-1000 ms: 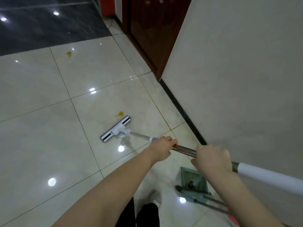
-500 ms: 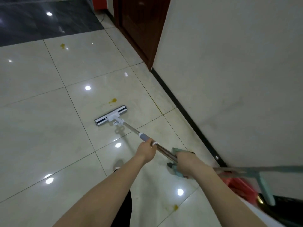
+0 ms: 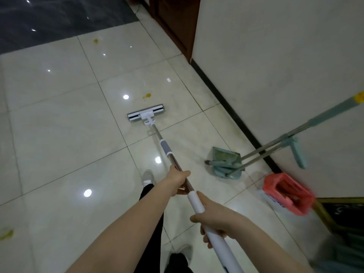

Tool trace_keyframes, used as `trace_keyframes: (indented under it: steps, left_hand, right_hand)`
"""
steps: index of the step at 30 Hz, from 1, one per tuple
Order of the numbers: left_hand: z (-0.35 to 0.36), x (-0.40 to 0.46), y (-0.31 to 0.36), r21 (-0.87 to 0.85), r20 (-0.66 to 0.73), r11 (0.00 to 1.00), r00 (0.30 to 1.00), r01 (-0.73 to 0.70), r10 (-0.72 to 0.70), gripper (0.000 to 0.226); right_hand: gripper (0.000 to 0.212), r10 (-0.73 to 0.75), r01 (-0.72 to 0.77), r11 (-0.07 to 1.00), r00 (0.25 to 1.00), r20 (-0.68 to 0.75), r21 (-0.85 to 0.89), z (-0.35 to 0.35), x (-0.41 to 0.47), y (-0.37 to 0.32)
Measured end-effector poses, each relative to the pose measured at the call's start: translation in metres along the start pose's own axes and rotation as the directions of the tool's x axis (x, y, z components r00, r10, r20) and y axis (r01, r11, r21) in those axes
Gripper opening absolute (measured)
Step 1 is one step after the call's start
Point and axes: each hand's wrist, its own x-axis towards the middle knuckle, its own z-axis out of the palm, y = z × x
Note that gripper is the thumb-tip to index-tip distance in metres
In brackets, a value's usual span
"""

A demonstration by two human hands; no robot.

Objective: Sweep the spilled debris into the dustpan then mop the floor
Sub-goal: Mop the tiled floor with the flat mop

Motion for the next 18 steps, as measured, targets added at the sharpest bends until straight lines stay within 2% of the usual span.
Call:
trace_keyframes:
  steps: [3,5,13,18]
  left_hand:
    - [0.011,0.011,0.009,0.063,-0.155,0.994,0.983,-0.092,0.101,0.040]
    - [0.014,0.019,0.024,0.117,-0.236,0.983,0.957,-0.144,0.168,0.041]
    - [-0.006,0.058,0.094,0.132,-0.284,0.975,0.935,-0.179,0.210,0.042]
    - [-0.062,0.103,0.186,0.015,-0.266,0.980,0.944,-0.200,0.196,0.039]
  right_hand:
    - [0.039,-0.106,0.104,0.994,0.977,-0.184,-0.020,0.001,-0.001,-0.006]
    - [0.038,-0.142,0.140,0.990,0.959,-0.246,-0.028,-0.006,0.007,-0.020]
    - [0.036,-0.110,0.106,0.994,0.959,-0.261,-0.029,-0.042,0.041,-0.093]
    - [0.034,-0.122,0.107,0.991,0.966,-0.229,-0.076,-0.070,0.089,-0.200]
